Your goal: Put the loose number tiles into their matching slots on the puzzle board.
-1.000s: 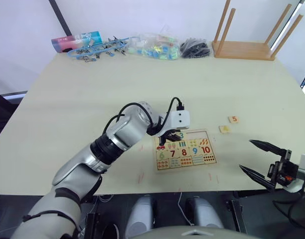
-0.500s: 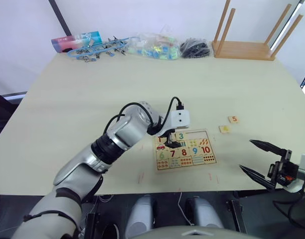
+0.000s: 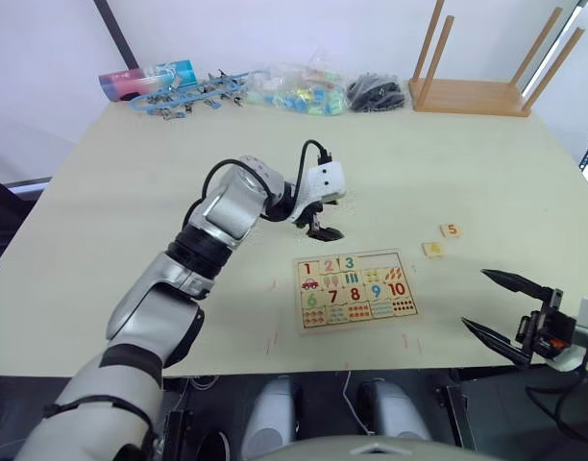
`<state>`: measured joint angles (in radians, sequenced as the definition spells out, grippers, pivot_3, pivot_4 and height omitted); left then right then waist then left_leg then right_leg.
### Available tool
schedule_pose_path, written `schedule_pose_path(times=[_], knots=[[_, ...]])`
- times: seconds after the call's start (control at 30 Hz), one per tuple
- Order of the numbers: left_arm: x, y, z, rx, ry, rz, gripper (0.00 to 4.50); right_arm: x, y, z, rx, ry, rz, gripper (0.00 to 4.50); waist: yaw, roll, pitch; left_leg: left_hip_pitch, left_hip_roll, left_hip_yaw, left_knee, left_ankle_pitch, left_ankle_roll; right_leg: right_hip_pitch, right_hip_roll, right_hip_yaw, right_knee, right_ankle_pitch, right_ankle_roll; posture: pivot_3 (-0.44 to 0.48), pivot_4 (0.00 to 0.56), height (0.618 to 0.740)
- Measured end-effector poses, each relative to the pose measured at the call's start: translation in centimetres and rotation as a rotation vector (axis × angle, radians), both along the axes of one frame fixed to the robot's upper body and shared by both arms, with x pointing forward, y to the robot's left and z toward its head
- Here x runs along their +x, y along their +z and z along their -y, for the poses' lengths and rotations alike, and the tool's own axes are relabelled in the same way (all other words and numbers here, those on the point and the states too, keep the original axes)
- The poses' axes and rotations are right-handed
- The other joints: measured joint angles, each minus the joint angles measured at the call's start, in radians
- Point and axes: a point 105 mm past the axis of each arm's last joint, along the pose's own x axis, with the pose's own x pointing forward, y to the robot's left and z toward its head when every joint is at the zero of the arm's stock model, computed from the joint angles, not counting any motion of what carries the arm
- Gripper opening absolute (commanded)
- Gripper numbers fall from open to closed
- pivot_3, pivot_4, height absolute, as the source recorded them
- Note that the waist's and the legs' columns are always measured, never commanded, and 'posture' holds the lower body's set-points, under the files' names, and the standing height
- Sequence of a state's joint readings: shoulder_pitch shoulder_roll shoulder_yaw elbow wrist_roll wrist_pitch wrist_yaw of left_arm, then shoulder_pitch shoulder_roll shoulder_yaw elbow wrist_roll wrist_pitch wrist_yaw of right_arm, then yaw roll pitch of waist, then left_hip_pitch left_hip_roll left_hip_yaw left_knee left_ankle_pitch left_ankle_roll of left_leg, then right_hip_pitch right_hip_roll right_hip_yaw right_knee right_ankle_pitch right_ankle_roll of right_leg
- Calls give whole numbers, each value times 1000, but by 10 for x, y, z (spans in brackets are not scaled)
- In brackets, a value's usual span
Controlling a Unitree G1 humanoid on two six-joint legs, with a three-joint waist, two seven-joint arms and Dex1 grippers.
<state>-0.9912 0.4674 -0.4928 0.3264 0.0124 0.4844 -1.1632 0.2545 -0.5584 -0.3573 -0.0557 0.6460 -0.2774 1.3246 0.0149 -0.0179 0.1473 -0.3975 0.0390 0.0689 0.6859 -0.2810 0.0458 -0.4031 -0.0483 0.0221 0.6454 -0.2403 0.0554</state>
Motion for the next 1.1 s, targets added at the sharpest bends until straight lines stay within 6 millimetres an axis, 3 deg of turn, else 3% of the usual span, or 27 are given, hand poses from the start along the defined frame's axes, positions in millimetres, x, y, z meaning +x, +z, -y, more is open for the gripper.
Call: schedule_pose_path(times=[0.17,0.2,0.53,1.1], knots=[[-2,-9,5,-8,-73,-18,321,0,0,0,0,-1,0,4500,0,0,0,0,0,2,0,0,0,0,0,0,0,0,0,0,150,737],[-2,-10,5,-9,-86,-20,45,0,0,0,0,-1,-1,4500,0,0,0,0,0,2,0,0,0,0,0,0,0,0,0,0,150,737],[-4,-40,4,-3,-160,-72,45,-2,-2,1,2,-15,-7,4500,0,0,0,0,0,2,0,0,0,0,0,0,0,0,0,0,150,737],[-12,-46,8,8,-271,-70,45,-2,-2,2,4,-26,-9,4500,-1,0,0,0,0,1,0,0,0,0,0,0,0,0,0,0,150,737]])
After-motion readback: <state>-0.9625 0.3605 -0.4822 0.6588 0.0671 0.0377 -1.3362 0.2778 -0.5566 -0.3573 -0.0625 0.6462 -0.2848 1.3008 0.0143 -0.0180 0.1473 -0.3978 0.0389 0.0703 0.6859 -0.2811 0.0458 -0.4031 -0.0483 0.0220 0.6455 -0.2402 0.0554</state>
